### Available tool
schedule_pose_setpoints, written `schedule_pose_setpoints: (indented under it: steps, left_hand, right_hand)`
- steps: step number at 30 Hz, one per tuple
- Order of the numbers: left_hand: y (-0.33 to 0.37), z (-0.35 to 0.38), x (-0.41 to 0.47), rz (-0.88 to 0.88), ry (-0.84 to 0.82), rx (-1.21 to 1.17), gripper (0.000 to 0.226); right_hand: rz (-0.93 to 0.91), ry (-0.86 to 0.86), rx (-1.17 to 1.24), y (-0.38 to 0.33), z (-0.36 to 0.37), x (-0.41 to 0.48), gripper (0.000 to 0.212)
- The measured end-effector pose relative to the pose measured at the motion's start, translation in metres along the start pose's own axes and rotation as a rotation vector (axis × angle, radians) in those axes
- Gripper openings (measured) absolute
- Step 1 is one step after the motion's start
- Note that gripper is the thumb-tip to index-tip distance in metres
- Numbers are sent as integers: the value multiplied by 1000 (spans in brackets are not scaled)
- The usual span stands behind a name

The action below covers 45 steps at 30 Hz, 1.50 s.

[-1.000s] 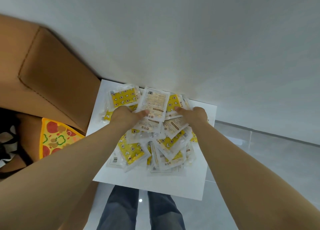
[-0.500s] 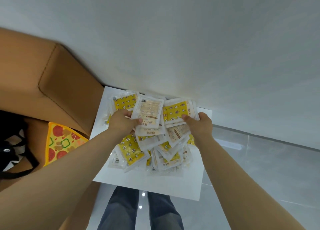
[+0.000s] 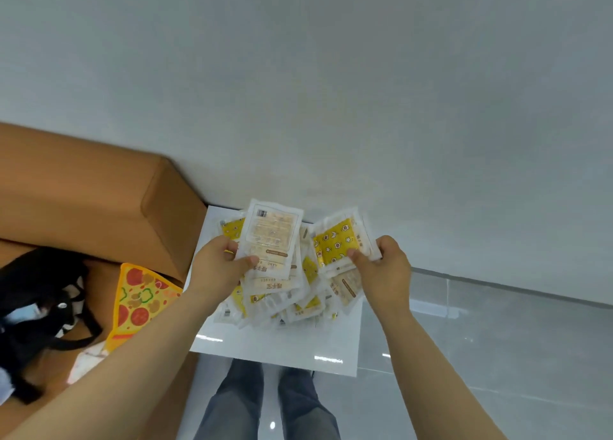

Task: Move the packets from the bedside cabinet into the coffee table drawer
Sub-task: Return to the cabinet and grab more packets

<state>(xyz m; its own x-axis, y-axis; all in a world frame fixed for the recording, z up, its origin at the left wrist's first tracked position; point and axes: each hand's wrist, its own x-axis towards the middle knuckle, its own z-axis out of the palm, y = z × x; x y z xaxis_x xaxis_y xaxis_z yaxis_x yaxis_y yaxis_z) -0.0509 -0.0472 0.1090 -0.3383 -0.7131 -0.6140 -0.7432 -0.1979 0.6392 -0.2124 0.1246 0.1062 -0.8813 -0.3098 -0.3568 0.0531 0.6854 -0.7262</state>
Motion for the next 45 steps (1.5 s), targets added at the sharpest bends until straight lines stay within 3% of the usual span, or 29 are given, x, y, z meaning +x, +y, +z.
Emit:
schedule_pose_setpoints:
  steps: [4,10,19,30,45]
  left_hand:
    - [23,-14,-44,75,31,-10,20]
    - [75,-41,-108,260,99,-96,20]
    - [162,-82,-175,632,3,-117,20]
    - [223,-77,-250,928,-349,-135,17]
    - [249,77,-487,1161,-959,-201,13]
  right_hand:
    - [-165,32,-44,-34,-49,-26,39]
    - [-333,67,-99,-81,-132,-71,32]
    - [-469,351,-89,-143,-216,-155,38]
    - [-393,752,-165,-139,-286,-268,37]
    - [-232,1270,-362,-44,-453,-483,27]
